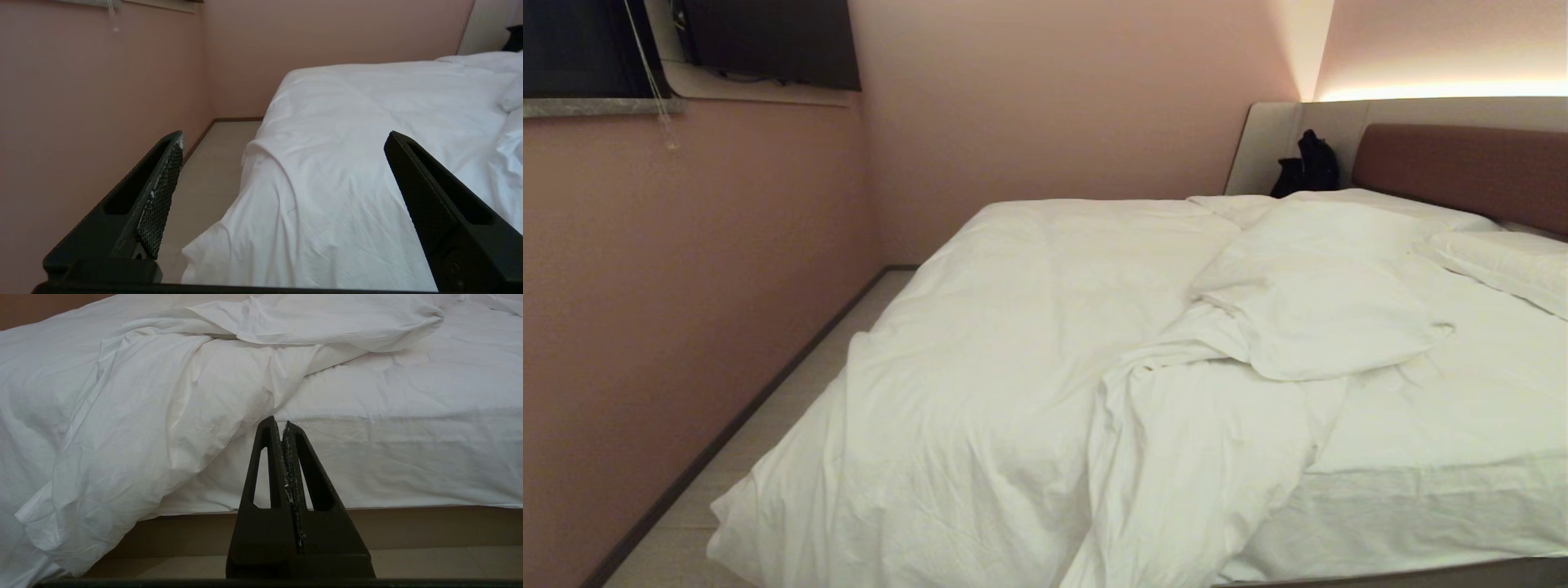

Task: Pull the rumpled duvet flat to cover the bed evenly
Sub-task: Hold the folded corner of the quilt

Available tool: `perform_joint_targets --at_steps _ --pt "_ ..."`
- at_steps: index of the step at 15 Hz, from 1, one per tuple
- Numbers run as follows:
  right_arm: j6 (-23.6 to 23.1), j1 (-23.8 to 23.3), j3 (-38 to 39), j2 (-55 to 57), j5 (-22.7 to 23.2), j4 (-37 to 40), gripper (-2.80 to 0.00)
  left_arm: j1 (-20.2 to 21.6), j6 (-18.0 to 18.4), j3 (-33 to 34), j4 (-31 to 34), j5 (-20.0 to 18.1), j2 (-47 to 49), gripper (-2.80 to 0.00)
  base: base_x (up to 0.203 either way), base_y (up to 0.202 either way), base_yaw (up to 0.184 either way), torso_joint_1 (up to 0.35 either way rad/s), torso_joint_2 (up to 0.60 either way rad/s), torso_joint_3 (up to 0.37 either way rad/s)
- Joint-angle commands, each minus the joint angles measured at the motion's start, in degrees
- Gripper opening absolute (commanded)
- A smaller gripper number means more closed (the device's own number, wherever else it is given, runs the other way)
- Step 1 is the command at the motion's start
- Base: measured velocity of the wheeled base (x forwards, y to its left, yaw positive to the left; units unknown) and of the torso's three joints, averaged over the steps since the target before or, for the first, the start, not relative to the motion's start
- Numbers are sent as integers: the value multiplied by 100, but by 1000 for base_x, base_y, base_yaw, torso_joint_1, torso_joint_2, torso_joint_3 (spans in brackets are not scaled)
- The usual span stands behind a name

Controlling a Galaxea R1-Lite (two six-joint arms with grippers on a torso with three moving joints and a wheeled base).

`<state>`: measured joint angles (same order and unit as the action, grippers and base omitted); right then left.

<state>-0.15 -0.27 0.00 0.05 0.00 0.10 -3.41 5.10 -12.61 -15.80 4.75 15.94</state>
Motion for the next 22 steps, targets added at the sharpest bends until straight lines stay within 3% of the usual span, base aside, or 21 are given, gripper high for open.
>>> perform_joint_targets --at_steps 1,8,9,17,22 --pt "-3 0 0 4 0 -1 -280 9 -11 190 -77 -203 -42 0 0 0 0 0 0 0" --pt "-3 0 0 4 0 -1 -280 176 -156 594 -72 -787 -480 0 0 0 0 0 0 0" --pt "-3 0 0 4 0 -1 -280 192 -150 623 -72 -831 -538 -280 0 0 0 0 0 0" --pt "-3 0 0 4 0 -1 -280 297 -139 1193 25 -1189 -1188 -280 0 0 0 0 0 0" --pt "-3 0 0 4 0 -1 -280 297 -249 1241 821 -1167 -1586 -280 0 0 0 0 0 0"
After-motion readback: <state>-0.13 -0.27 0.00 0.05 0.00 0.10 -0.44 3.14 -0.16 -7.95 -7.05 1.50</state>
